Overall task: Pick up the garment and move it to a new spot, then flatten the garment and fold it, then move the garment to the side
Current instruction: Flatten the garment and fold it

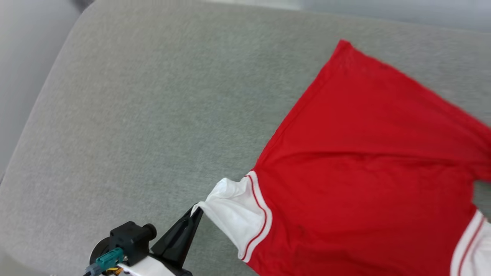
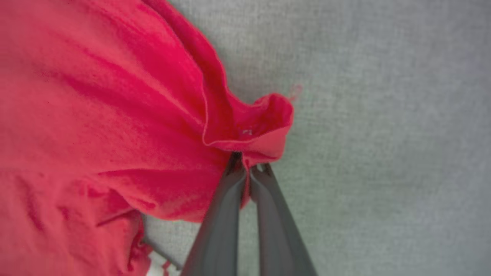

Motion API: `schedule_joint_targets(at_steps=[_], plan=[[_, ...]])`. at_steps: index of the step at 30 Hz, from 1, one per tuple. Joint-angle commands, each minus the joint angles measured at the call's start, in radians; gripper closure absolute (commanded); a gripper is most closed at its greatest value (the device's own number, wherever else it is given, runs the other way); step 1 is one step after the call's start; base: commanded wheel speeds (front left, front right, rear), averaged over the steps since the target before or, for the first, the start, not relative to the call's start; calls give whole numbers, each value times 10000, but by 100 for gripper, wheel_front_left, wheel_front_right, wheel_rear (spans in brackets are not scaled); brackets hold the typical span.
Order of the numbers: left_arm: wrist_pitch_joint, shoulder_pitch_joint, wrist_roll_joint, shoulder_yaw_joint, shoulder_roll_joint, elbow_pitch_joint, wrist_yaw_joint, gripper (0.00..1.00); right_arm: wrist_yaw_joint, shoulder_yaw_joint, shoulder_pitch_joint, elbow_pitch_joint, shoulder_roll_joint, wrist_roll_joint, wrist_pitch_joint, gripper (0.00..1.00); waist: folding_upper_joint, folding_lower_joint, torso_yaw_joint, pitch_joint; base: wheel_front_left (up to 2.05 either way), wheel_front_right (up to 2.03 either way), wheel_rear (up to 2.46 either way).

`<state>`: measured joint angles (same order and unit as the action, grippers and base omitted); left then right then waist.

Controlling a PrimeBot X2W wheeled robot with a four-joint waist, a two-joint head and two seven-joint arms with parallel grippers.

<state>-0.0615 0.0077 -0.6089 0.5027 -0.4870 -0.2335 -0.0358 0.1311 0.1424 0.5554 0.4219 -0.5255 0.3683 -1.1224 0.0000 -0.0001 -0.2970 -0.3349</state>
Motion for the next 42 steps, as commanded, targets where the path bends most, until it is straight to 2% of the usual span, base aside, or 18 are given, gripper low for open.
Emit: schedule_joint_targets(at_steps=[1, 7, 16, 23, 24, 25, 28, 34, 38, 42], plan=[[-91, 269, -70, -143, -132, 115, -115, 100, -7, -51, -1102, -510, -84, 707, 239, 100, 0, 1, 1013, 1008, 0, 0, 0], [-242, 455, -176, -231, -127, 309, -203, 100, -7, 455, -2791, -1611, 168, 1460, 568, 100, 0, 1, 1542, 1504, 0, 0, 0], [-493, 615, -208, -271, 3, 596, -342, 100, -6, 981, -5215, -2747, 832, 1680, 696, 100, 0, 1, 1983, 1948, 0, 0, 0], [-716, 509, -271, -248, 204, 762, -408, 100, -6, 1233, -6082, -3069, 1407, 1740, 921, 100, 0, 1, 2141, 1993, 0, 0, 0], [-737, 493, -264, -239, 230, 771, -401, 100, -6, 1228, -6093, -3120, 1426, 1732, 1008, 47, 0, 1, 2148, 1989, 0, 0, 0], [-746, 485, -252, -228, 251, 769, -401, 100, -6, 1252, -6075, -3147, 1441, 1706, 1085, 0, 0, 1, 2150, 1981, 0, 0, 0], [-774, 404, -220, -210, 264, 720, -384, 100, -6, 1108, -5893, -3382, 1411, 1936, 962, 0, 0, 1, 2128, 1879, 0, 0, 0], [-802, 228, -73, -103, 272, 569, -361, 100, -6, 954, -5145, -4666, 1015, 2462, 473, 0, 0, 1, 1862, 1573, 0, 0, 0], [-746, 15, 75, 18, 310, 356, -352, 100, -6, 731, -4211, -5602, 777, 2572, -174, 0, 0, 1, 1515, 1204, 0, 0, 0], [-689, -261, 271, 234, 419, 118, -286, 100, -6, 312, -3000, -6011, 907, 2390, -809, 0, 0, 1, 1045, 767, 0, 0, 0]])
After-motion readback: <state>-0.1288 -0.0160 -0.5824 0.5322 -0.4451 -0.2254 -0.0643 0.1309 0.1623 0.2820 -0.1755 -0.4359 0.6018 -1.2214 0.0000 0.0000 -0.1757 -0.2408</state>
